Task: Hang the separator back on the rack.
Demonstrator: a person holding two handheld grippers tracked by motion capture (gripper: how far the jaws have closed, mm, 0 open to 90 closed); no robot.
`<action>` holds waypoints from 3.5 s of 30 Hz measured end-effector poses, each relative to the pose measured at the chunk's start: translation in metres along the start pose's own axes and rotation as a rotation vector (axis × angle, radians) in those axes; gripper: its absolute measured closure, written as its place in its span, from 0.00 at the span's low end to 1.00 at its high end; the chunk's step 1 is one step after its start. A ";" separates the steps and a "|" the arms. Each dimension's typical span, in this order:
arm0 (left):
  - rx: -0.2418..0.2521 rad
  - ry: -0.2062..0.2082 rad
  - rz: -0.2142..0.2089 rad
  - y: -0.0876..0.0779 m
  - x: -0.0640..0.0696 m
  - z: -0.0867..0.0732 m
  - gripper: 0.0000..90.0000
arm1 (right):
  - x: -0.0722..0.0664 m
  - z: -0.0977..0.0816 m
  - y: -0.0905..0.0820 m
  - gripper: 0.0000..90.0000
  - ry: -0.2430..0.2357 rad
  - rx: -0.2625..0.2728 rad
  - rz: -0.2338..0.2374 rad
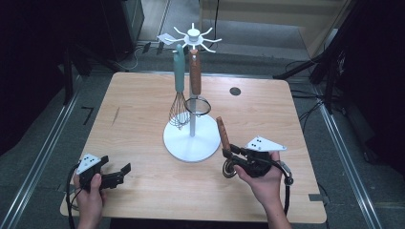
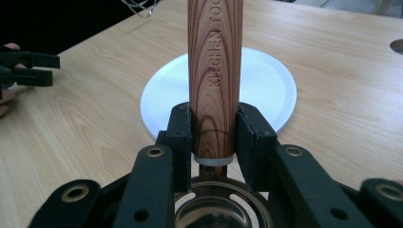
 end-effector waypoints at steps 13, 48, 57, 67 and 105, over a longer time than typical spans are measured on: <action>0.021 0.014 0.027 0.001 0.002 0.001 0.00 | 0.001 0.009 -0.015 0.79 0.019 0.089 -0.036; 0.025 0.012 0.016 0.000 0.002 0.000 0.00 | -0.029 0.060 -0.021 0.79 -0.028 0.296 0.018; 0.032 0.013 0.012 -0.001 0.003 0.000 0.00 | -0.032 0.077 -0.013 0.79 -0.043 0.338 0.015; 0.032 0.015 0.011 -0.002 0.003 -0.001 0.00 | -0.034 0.091 -0.004 0.79 -0.055 0.397 -0.008; 0.032 0.001 0.001 -0.002 0.002 -0.001 0.00 | -0.045 0.123 0.000 0.79 -0.118 0.530 -0.013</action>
Point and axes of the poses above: each handheld gripper's, and its own axes: y roughly forward along the jaws, z roughly out of its top, x roughly to its right, the point moved 1 cm from there along y, roughly forward along the jaws, and after that the axes turned 7 degrees about x, right-handed, at the moved point
